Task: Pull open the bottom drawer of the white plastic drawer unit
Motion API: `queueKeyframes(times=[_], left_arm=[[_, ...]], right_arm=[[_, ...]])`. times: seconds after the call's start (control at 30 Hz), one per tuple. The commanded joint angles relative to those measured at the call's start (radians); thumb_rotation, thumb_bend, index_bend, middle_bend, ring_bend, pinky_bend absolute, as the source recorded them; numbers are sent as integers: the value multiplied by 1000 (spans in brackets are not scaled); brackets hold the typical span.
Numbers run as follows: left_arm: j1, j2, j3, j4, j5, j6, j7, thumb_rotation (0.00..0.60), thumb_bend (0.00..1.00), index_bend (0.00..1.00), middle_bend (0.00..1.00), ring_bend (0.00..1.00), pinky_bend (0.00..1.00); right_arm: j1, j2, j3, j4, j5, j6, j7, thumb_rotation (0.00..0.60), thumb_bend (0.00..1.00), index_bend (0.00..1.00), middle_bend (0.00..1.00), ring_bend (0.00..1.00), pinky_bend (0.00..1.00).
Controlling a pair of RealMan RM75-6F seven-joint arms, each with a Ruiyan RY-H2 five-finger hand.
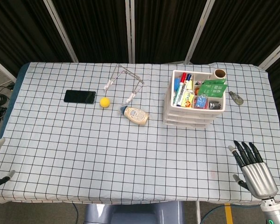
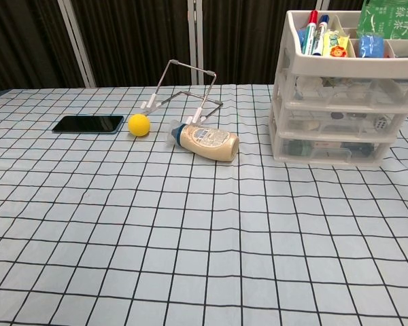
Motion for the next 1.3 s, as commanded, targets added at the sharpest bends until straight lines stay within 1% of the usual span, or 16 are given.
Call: queueKeyframes(times=[0.03, 0.23, 0.27, 0.3, 0.33, 0.4, 0.47, 0.53, 0.6, 0.67, 0.7, 0.73, 0.9, 1.0, 1.17, 1.3], left_arm=[[1, 2, 0, -2, 0, 2, 0, 600, 0, 0, 0, 0, 0], [6, 4, 4, -7, 12, 15, 5, 600, 0, 0, 0, 0, 0], [7, 5, 4, -8, 13, 16, 4, 600, 0, 0, 0, 0, 0], [9, 7, 4, -10, 11, 19, 0, 600, 0, 0, 0, 0, 0], [10, 9, 2, -11, 9, 22, -5, 600, 0, 0, 0, 0, 0], [13, 13, -2, -12, 4, 28, -14, 600, 0, 0, 0, 0, 0], [14, 15, -5, -13, 1, 31, -20, 600, 0, 0, 0, 0, 0], [15, 16, -5, -14, 0, 31, -22, 600, 0, 0, 0, 0, 0], [14, 17, -5, -15, 1, 31, -21, 600, 0, 0, 0, 0, 0], [14, 16, -5, -16, 4, 32, -19, 600, 0, 0, 0, 0, 0], [14, 16, -5, -16, 5, 33, -19, 600, 0, 0, 0, 0, 0], [15, 17, -5, -17, 6, 34, -20, 600, 0, 0, 0, 0, 0], [19, 22, -7, -15, 10, 47, -37, 600, 0, 0, 0, 0, 0], [21, 24, -8, -12, 11, 52, -48, 600, 0, 0, 0, 0, 0], [20, 28, -9, -9, 10, 50, -61, 600, 0, 0, 0, 0, 0], [22, 30, -10, -8, 11, 56, -68, 600, 0, 0, 0, 0, 0]], right_arm=[[3, 7, -5, -8, -4, -4, 23, 600, 89, 88, 0, 0, 0], [13, 19, -14, -18, -5, -24, 69, 600, 90, 91, 0, 0, 2], [15, 19, -14, -20, -6, -28, 72, 600, 90, 96, 7, 2, 20], [18, 19, -14, -21, -6, -31, 76, 600, 90, 113, 48, 44, 101], [21, 17, -12, -24, -8, -31, 80, 600, 90, 129, 104, 109, 193], [27, 6, 3, -27, -9, -18, 95, 600, 91, 167, 385, 419, 518], [34, -8, 18, -34, 5, -16, 116, 600, 91, 175, 570, 611, 658], [55, -14, 29, -60, 29, -52, 145, 600, 97, 177, 694, 728, 727], [77, -20, 41, -88, 49, -88, 164, 600, 116, 178, 791, 814, 780], [105, -32, 55, -124, 78, -137, 186, 600, 190, 179, 868, 886, 825], [119, -38, 59, -146, 98, -168, 202, 600, 257, 176, 901, 919, 843], [134, -42, 63, -169, 123, -205, 219, 600, 321, 171, 925, 945, 855], [200, -57, 88, -279, 283, -393, 340, 600, 491, 140, 966, 986, 877], [246, -56, 112, -343, 395, -525, 465, 600, 573, 122, 971, 990, 882], [328, -52, 166, -387, 553, -768, 735, 600, 606, 96, 973, 992, 883], [361, -70, 202, -365, 614, -868, 859, 600, 607, 72, 973, 992, 883]])
